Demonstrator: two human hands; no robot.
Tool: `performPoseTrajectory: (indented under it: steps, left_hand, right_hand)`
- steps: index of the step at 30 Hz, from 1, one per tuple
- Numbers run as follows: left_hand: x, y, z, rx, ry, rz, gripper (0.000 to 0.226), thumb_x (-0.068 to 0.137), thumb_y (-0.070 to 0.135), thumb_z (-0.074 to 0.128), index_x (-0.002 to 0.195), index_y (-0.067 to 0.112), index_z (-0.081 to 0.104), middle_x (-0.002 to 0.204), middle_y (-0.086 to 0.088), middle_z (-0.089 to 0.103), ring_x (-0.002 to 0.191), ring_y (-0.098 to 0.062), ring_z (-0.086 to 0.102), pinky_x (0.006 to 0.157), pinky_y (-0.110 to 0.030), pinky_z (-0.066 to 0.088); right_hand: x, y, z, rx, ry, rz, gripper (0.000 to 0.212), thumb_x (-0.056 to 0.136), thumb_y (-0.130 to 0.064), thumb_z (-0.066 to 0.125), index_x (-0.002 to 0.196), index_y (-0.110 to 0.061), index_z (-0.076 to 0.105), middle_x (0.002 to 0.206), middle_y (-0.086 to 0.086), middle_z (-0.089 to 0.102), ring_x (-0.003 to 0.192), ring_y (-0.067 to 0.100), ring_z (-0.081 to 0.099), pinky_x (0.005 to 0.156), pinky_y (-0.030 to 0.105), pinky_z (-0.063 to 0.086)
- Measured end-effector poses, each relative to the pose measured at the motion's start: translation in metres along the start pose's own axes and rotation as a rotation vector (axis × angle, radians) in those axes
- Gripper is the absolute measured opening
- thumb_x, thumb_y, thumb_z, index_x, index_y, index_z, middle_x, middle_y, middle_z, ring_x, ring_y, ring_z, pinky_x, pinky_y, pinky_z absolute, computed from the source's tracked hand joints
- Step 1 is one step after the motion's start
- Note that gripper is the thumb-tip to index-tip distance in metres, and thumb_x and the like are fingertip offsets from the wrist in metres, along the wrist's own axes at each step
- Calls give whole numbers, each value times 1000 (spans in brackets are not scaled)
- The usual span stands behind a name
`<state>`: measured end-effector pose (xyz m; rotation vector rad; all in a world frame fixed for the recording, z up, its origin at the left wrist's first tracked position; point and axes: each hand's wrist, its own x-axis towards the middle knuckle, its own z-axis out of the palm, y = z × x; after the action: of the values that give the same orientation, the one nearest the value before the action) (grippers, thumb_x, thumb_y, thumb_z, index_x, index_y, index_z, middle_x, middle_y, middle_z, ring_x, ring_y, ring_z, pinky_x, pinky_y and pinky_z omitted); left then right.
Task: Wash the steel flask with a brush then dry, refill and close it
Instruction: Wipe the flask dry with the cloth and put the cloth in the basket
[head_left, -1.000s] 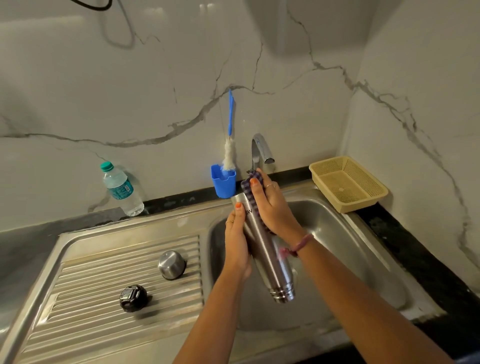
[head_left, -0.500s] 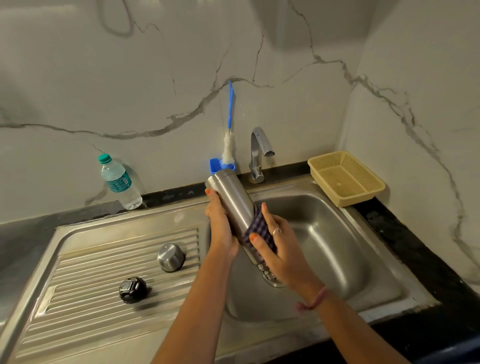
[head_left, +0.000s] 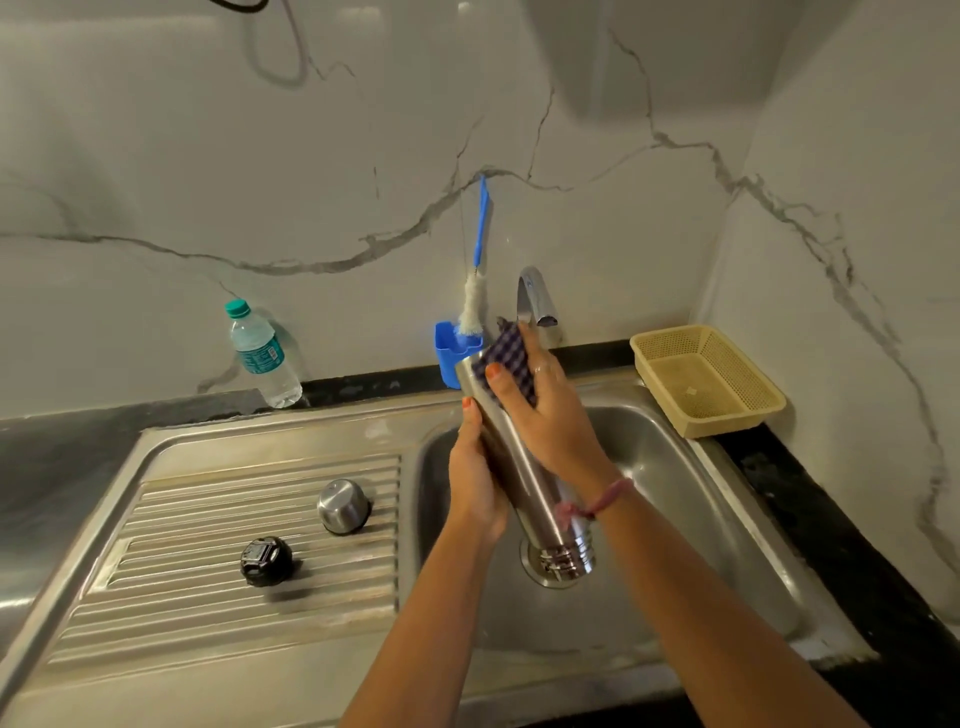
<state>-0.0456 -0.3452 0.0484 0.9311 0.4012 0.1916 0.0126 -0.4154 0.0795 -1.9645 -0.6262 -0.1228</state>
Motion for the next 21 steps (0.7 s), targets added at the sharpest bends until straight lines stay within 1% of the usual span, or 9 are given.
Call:
performPoseTrajectory:
  steps: [4, 8, 10, 12, 15, 17, 18, 19, 21]
  left_hand:
    - [4, 4, 2, -203, 117, -45, 53, 99, 58, 41, 125, 16, 59, 115, -16, 70, 103, -29, 68, 87, -41, 54]
    - [7, 4, 0, -116, 138, -36, 42, 99, 57, 43, 117, 24, 61, 107, -14, 71, 95, -27, 69, 78, -40, 56]
    - [4, -3, 6, -48, 103, -26, 44, 99, 58, 41, 119, 24, 60, 104, -12, 73, 94, -25, 71, 79, -39, 57]
    - [1, -10, 12, -22, 68, -27, 56, 93, 67, 40, 123, 24, 58, 110, -12, 72, 99, -24, 71, 85, -40, 56]
    - [1, -13, 19, 43, 58, 3, 84, 77, 80, 53, 135, 19, 51, 124, -16, 67, 112, -32, 67, 92, -47, 56]
    - [2, -19, 20, 54, 35, 4, 97, 69, 77, 68, 139, 14, 46, 129, -21, 63, 117, -40, 62, 95, -53, 55]
    - [2, -20, 22, 47, 19, 17, 94, 70, 75, 70, 138, 13, 47, 128, -22, 63, 117, -40, 62, 96, -53, 54]
    - [-1, -20, 22, 48, 3, 42, 84, 76, 72, 66, 135, 14, 52, 125, -20, 66, 115, -37, 64, 94, -49, 56]
    - [-4, -22, 23, 43, -47, 59, 60, 85, 63, 53, 125, 18, 62, 118, -15, 71, 107, -30, 68, 89, -41, 57]
  right_hand:
    - [-70, 28, -5, -307, -29, -95, 79, 88, -70, 31, 152, -30, 8, 147, -3, 35, 124, 12, 45, 99, 30, 45]
    - [-123, 48, -8, -280, -43, -36, 78, 91, -69, 31, 153, -30, 3, 147, -6, 32, 127, 9, 39, 100, 33, 44]
    - [-121, 49, -5, -233, 29, 11, 77, 91, -68, 28, 153, -25, 10, 142, 0, 37, 124, 10, 41, 100, 34, 46]
    - [-99, 39, -8, -263, 95, 3, 78, 90, -70, 24, 151, -20, 19, 138, 4, 43, 120, 14, 44, 98, 35, 46]
    - [-44, 30, -15, -175, 3, 76, 82, 84, -77, 27, 146, -24, 31, 131, 4, 49, 116, 18, 49, 99, 35, 45]
    - [-9, 19, -23, -29, -25, 139, 78, 83, -79, 27, 137, -25, 42, 116, 2, 58, 101, 17, 59, 92, 40, 51]
    - [3, 13, -28, 25, -33, 164, 69, 87, -73, 30, 133, -24, 44, 106, -1, 60, 92, 13, 62, 89, 38, 53]
    - [11, 7, -33, 69, -36, 172, 58, 92, -64, 34, 132, -24, 43, 99, -7, 59, 86, 7, 61, 85, 33, 53]
    - [16, 3, -37, 114, -21, 128, 52, 94, -53, 40, 138, -25, 36, 99, -13, 58, 86, 4, 61, 79, 23, 52]
